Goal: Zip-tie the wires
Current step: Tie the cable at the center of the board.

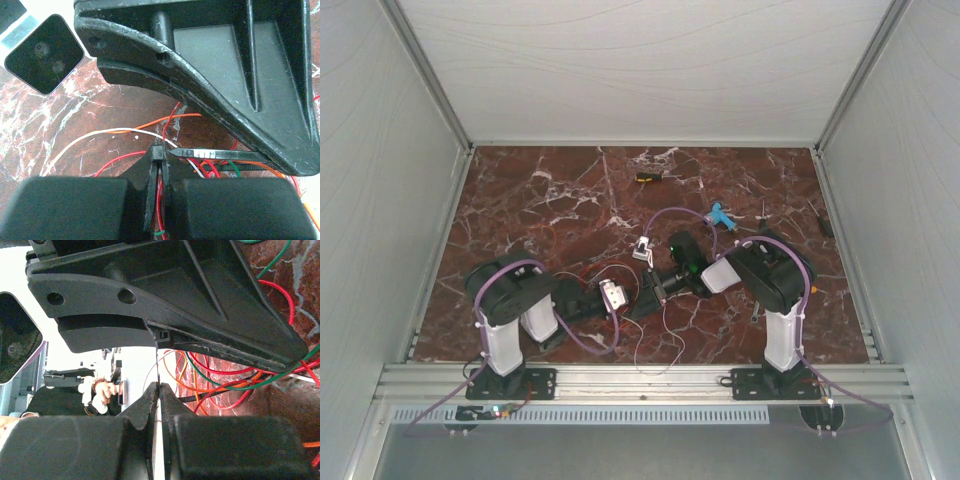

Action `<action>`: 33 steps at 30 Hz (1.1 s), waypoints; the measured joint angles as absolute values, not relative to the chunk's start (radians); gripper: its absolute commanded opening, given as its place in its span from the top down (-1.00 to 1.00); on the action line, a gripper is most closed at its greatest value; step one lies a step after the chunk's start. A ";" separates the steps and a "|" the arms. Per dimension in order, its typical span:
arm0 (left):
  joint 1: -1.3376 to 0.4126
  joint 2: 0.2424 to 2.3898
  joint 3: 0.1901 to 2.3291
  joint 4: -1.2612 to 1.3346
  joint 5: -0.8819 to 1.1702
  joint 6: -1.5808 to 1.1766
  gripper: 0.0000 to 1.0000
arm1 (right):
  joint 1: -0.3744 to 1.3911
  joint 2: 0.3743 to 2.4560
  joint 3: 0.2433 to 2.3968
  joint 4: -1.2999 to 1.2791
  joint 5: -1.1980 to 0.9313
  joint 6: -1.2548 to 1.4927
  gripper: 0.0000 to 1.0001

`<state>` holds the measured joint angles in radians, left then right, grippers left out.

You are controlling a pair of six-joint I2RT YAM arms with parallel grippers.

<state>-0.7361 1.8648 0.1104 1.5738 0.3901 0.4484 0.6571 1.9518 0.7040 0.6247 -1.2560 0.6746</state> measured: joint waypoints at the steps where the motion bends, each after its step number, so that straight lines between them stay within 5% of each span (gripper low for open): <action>1: -0.736 1.865 0.110 1.574 0.390 0.449 1.00 | 0.657 1.952 0.704 0.625 -1.256 0.675 1.00; 33: -0.736 1.857 0.106 1.574 0.404 0.456 1.00 | 0.651 1.969 0.680 0.731 -1.255 0.758 1.00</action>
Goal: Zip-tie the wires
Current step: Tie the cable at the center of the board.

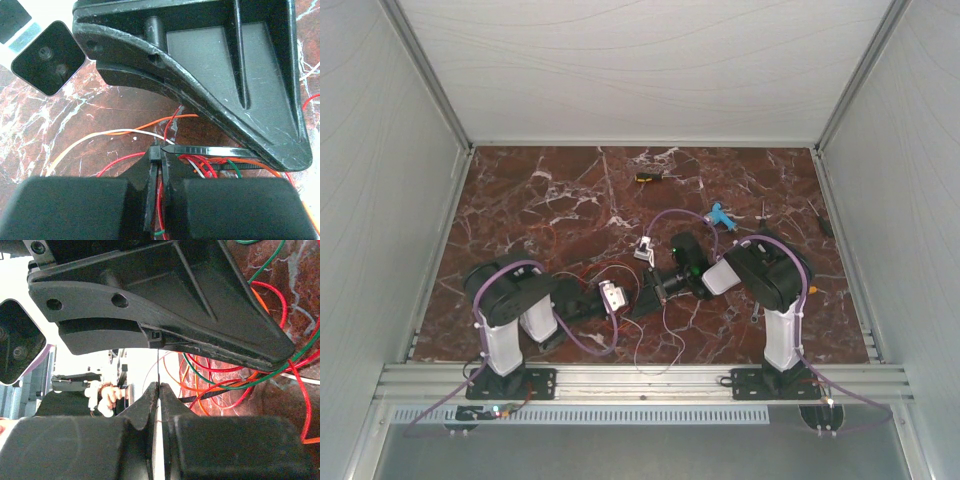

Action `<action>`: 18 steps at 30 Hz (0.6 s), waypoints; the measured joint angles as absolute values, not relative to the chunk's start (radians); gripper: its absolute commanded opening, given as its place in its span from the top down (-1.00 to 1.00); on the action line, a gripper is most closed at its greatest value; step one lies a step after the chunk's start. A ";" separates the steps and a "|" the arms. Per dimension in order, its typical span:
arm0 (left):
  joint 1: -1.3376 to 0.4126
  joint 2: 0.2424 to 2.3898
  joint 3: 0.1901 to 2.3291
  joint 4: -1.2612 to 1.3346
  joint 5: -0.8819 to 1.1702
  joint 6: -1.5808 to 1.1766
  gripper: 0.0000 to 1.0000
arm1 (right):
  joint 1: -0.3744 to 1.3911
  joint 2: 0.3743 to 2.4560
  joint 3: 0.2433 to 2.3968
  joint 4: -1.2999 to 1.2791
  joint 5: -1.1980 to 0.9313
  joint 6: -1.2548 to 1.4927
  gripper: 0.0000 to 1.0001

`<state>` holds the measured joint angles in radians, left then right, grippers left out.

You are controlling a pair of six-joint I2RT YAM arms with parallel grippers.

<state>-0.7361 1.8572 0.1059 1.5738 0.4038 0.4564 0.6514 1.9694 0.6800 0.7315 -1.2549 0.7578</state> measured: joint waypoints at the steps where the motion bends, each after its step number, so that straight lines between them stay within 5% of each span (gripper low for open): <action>1: -0.736 1.857 0.106 1.574 0.404 0.457 1.00 | 0.651 1.969 0.680 0.731 -1.255 0.758 1.00; 18: -0.736 1.857 0.106 1.574 0.407 0.460 1.00 | 0.659 1.971 0.686 0.707 -1.254 0.739 1.00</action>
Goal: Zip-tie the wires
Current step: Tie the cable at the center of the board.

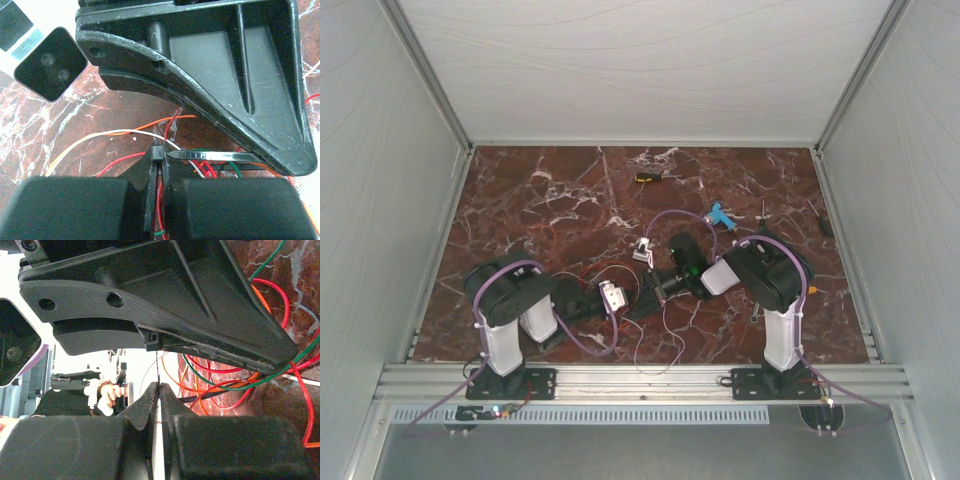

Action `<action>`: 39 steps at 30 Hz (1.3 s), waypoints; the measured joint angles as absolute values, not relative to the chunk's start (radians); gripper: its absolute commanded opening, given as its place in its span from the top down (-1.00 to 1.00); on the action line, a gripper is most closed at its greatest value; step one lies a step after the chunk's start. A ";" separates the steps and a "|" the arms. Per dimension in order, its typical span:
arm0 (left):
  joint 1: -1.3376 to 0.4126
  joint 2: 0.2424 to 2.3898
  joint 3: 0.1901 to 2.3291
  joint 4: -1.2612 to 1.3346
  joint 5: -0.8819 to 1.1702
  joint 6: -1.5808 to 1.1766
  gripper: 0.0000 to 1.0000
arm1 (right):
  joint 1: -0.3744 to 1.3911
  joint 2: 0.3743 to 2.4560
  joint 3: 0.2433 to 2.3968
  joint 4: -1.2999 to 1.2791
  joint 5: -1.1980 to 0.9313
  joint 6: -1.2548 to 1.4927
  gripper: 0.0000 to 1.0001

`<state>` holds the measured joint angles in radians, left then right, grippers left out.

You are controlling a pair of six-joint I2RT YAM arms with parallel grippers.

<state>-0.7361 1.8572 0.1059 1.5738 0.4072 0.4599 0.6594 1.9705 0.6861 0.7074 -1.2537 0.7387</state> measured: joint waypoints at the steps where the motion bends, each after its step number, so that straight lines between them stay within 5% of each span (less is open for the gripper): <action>1: -0.736 1.857 0.106 1.574 0.407 0.460 1.00 | 0.660 1.971 0.686 0.704 -1.253 0.737 1.00; 39: -0.736 1.857 0.106 1.574 0.397 0.452 1.00 | 0.660 1.923 0.723 0.535 -1.223 0.606 1.00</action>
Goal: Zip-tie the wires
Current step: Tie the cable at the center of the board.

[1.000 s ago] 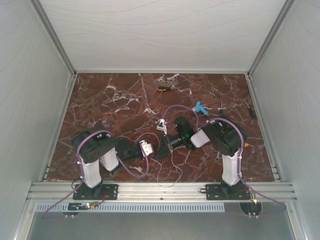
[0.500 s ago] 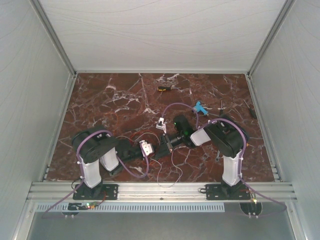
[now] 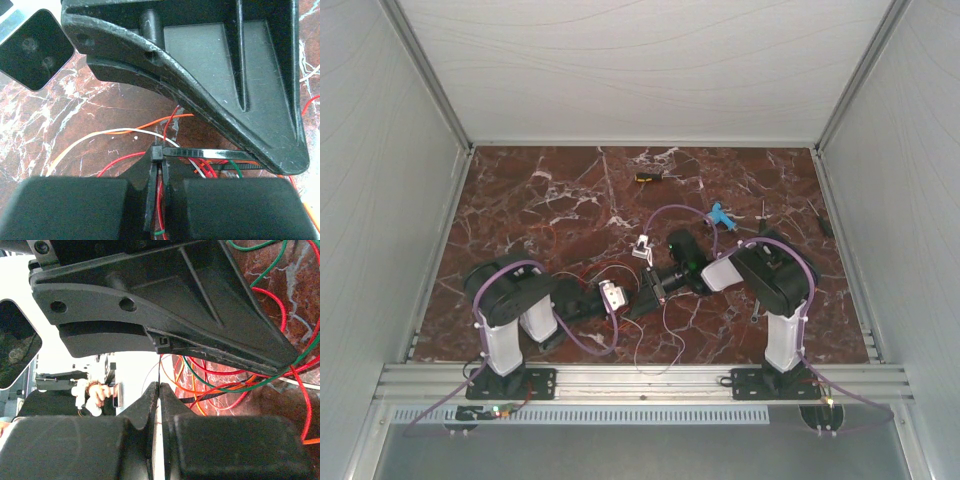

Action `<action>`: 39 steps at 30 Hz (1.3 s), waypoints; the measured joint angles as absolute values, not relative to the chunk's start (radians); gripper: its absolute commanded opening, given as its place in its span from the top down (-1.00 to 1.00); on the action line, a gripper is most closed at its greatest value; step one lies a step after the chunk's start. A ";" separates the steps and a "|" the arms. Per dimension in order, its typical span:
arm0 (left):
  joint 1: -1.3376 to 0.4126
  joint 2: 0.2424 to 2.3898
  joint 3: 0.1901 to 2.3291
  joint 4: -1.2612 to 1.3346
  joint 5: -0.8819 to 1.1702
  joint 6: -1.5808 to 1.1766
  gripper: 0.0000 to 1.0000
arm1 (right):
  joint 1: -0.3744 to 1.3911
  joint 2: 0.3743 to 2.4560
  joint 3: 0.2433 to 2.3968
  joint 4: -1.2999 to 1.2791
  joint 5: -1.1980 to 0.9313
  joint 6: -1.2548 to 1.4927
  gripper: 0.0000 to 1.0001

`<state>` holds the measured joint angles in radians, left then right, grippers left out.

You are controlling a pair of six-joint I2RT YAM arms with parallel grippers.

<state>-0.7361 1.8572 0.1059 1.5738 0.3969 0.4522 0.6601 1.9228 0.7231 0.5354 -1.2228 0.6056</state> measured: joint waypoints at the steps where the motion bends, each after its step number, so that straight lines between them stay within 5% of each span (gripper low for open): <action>1: -0.736 1.857 0.106 1.574 0.397 0.452 1.00 | 0.660 1.922 0.723 0.536 -1.222 0.605 1.00; 39: -0.747 1.853 0.097 1.576 0.427 0.528 1.00 | 0.634 1.960 0.729 0.662 -1.264 0.731 1.00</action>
<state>-0.7467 1.8534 0.0967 1.5757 0.4267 0.5278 0.6342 1.9598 0.7292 0.6617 -1.2644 0.7315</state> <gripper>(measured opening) 0.003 0.005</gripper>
